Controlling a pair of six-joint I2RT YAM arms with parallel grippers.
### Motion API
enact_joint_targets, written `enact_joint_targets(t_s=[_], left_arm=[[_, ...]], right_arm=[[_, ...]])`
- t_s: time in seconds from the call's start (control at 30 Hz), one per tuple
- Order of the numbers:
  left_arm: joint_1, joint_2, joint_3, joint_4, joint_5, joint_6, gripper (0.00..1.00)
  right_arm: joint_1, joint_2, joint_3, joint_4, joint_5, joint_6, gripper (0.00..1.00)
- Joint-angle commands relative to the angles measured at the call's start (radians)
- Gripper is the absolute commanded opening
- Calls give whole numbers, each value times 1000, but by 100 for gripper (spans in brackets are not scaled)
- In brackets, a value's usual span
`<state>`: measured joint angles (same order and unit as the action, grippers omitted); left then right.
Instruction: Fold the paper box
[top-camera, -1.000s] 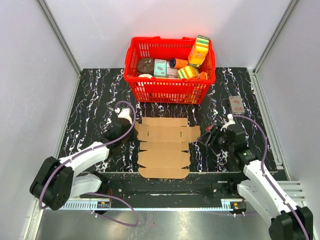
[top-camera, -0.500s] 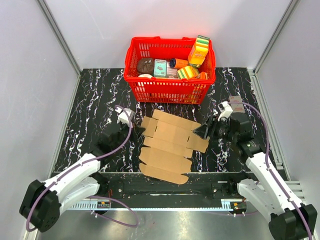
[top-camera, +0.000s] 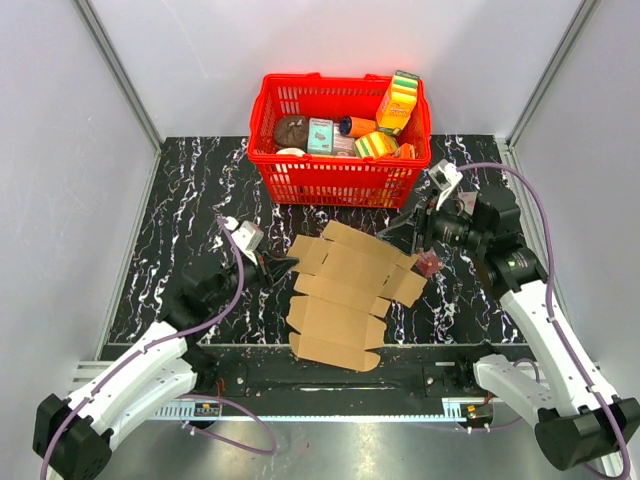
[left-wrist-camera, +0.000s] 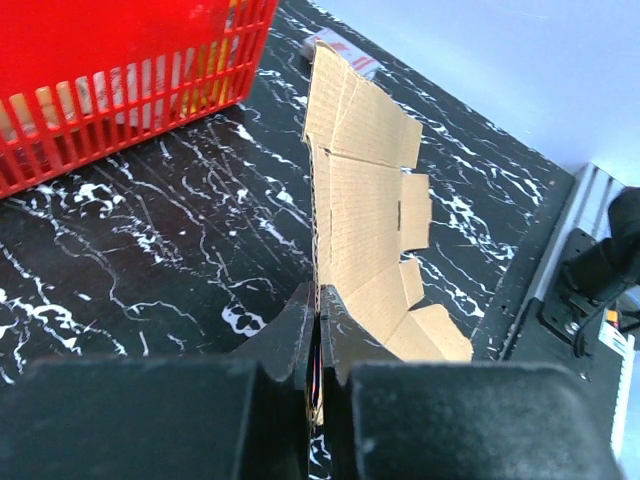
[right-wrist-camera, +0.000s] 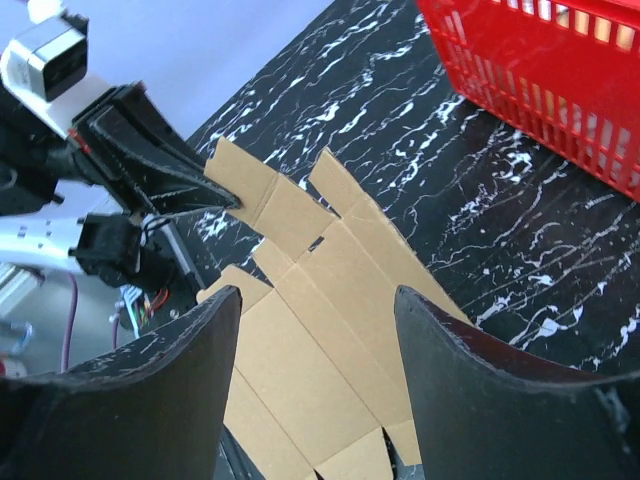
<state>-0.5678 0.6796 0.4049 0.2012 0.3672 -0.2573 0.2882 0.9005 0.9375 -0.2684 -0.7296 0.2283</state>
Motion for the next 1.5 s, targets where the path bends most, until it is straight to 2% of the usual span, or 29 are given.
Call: enact_joint_targets(t_s=[0.0,0.13,0.27,0.37,0.5,0.63,0.9,1.03,1.3,1.47], left_arm=[[-3,-8,75,23,123,15,0],[-3,0,104,6,164,20,0],[-3,-9,118,6,174,23,0],[-3,-11,121,3,173,26,0],[-3,3,121,-9,171,30,0],[-3,15,133,-17,180,32,0],[-4,6,140,-31,187,32,0],[-3,-5,144,-46,190,33,0],[-3,-12,146,-51,173,36,0],[-3,-18,141,-43,168,36,0]], right_arm=[[5,57,104,-98,-148,-173,69],[3,98,152,-169,-183,-265,69],[5,115,115,-149,-212,-306,69],[5,121,57,-79,-221,-322,69],[5,123,-37,96,-195,-354,69],[5,167,-16,5,-203,-530,71],[5,218,-26,32,-143,-618,74],[5,267,-25,29,-163,-662,74],[5,316,-22,5,-249,-673,69],[5,334,-25,23,-257,-661,55]])
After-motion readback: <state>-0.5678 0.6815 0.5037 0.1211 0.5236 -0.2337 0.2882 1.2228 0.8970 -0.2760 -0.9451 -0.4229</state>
